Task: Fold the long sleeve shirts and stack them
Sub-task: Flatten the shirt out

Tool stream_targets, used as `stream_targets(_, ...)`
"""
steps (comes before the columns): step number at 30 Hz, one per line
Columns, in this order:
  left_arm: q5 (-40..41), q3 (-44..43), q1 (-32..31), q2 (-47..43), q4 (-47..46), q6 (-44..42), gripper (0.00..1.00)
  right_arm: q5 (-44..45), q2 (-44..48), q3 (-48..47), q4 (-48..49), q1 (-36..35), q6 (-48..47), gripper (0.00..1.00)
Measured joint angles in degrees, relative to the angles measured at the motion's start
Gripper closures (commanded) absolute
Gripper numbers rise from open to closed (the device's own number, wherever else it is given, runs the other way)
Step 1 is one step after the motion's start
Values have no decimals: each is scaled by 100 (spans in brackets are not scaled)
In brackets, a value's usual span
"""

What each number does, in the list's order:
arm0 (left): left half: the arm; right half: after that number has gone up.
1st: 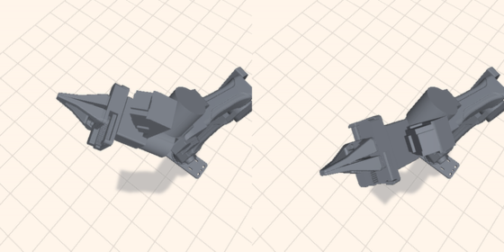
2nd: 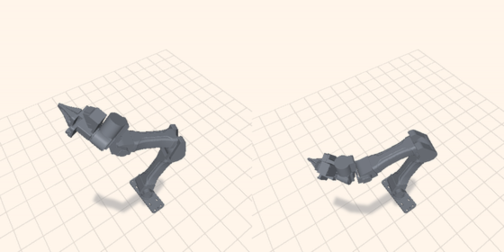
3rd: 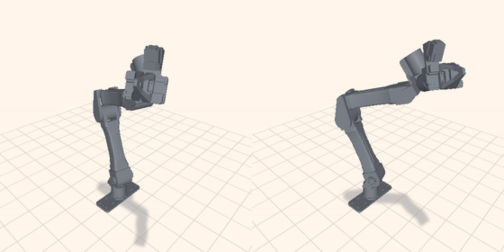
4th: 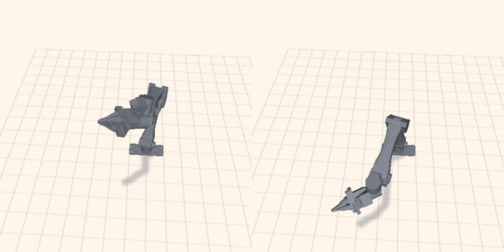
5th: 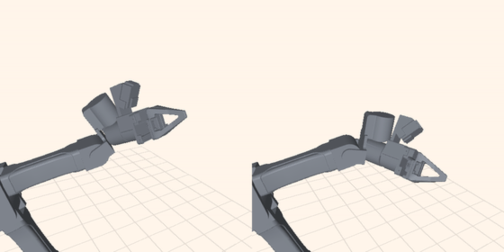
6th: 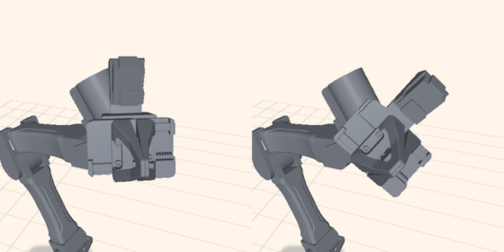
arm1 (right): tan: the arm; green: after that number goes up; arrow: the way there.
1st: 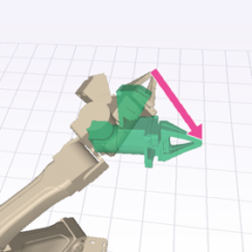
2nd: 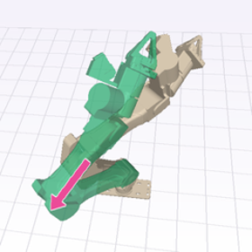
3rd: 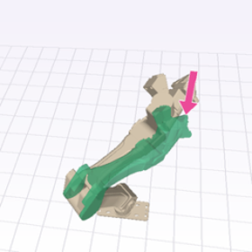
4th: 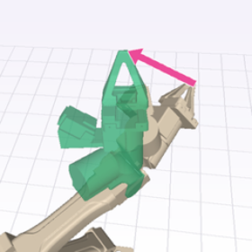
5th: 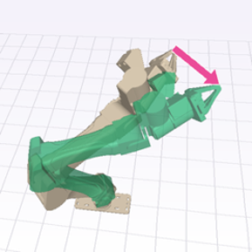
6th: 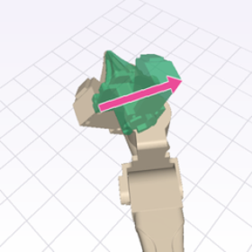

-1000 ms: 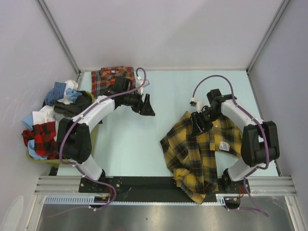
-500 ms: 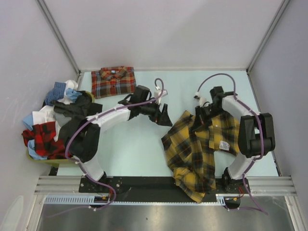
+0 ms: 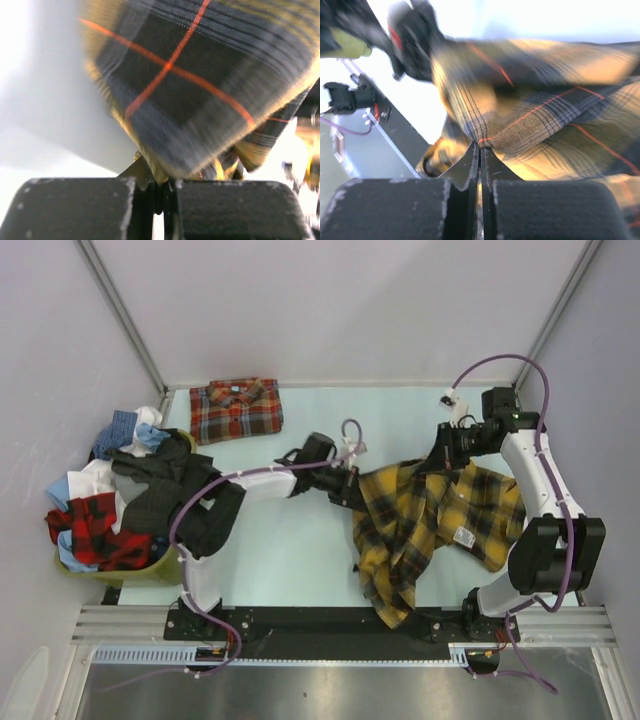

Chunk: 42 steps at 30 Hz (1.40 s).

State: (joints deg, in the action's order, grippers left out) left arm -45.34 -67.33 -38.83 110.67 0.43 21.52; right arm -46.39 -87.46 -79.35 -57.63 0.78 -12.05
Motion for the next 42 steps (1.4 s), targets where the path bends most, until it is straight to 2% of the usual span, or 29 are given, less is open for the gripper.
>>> stream_targets(3,39,-15,767,-380,164,-170,100,109,-83,-470,-28,-4,2,100)
stream_targets(4,35,-76,1062,-645,470,-396,100,140,-144,-730,4,-61,2,100)
stream_targets(8,33,20,1578,-2024,1401,-1362,100,87,-264,-1405,177,-555,-52,100)
stream_targets(11,-79,855,1453,-3314,1998,-2072,77,-2,-31,-1036,90,-872,-297,100)
stream_targets(12,-136,1141,1401,-3587,2310,-2326,65,-20,107,-719,17,-861,-461,100)
stream_targets(13,-140,1344,1353,-3735,2623,-2518,59,4,280,-319,-164,-721,-651,100)
stream_targets(15,-177,1611,1377,-3786,3005,-2824,42,179,472,339,-658,35,-1191,100)
stream_targets(18,-85,1930,1624,-3770,3362,-3237,27,660,356,568,-1005,1515,-1790,100)
stream_targets(20,4,1919,1681,-3788,3416,-3504,23,894,254,450,-1158,2107,-2061,100)
stream_targets(23,127,1563,1635,-3620,3499,-3976,20,990,157,227,-1200,2179,-2166,100)
stream_targets(27,507,247,1189,-2557,3392,-4430,14,933,-37,79,-1198,2070,-2100,100)
stream_targets(30,796,-861,584,-1436,3062,-4723,14,841,-262,63,-1198,2181,-1961,100)
stream_targets(33,962,-1379,122,-704,3042,-5206,21,782,-433,-92,-1228,2312,-1805,100)
stream_targets(34,979,-1443,-85,-560,3099,-5355,26,745,-474,-221,-1250,2330,-1744,100)
stream_targets(35,984,-1469,-227,-409,3193,-5567,41,706,-494,-369,-1233,2337,-1663,100)
stream_targets(38,979,-1408,-372,-232,3637,-6146,69,599,-522,-887,-1130,2308,-1412,100)
stream_targets(40,966,-1161,-343,-297,3991,-6631,76,525,-597,-1320,-1001,2238,-1200,100)
stream_targets(42,999,-476,-337,-612,4212,-7125,82,424,-745,-1843,-726,2094,-896,100)
